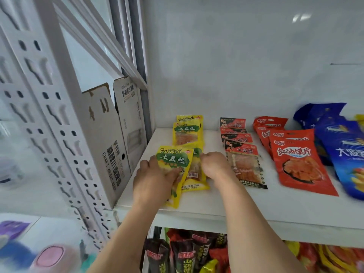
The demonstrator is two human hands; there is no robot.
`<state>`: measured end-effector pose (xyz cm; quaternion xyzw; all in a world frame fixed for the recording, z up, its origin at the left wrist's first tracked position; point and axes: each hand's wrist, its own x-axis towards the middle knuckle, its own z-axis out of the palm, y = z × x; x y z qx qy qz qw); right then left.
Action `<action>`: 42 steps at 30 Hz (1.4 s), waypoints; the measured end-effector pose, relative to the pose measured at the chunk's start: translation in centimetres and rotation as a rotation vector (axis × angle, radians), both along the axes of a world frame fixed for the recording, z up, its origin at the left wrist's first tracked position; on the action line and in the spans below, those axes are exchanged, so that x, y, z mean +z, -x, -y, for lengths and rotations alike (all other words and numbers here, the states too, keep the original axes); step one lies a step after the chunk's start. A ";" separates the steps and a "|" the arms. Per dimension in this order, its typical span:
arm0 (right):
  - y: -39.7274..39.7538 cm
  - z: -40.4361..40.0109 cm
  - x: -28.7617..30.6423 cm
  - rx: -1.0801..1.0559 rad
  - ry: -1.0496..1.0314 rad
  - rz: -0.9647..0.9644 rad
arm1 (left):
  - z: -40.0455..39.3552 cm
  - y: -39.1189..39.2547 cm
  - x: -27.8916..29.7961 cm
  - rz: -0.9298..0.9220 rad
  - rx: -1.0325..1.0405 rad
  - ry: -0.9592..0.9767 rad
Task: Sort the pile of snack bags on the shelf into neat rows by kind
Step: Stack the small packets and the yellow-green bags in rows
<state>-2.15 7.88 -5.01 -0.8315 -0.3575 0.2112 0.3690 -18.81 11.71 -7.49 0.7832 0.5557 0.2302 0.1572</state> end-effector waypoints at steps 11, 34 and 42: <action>-0.2 1.2 0.1 -0.087 -0.251 -0.373 | 0.7 0.6 0.3 0.384 0.038 0.161; -0.6 -5.4 -0.9 -0.203 -0.410 -0.107 | -2.3 -4.2 0.9 0.072 -0.097 0.154; -1.1 -4.6 -2.6 -0.125 -0.292 0.057 | -5.5 -4.2 1.1 0.078 -0.091 0.139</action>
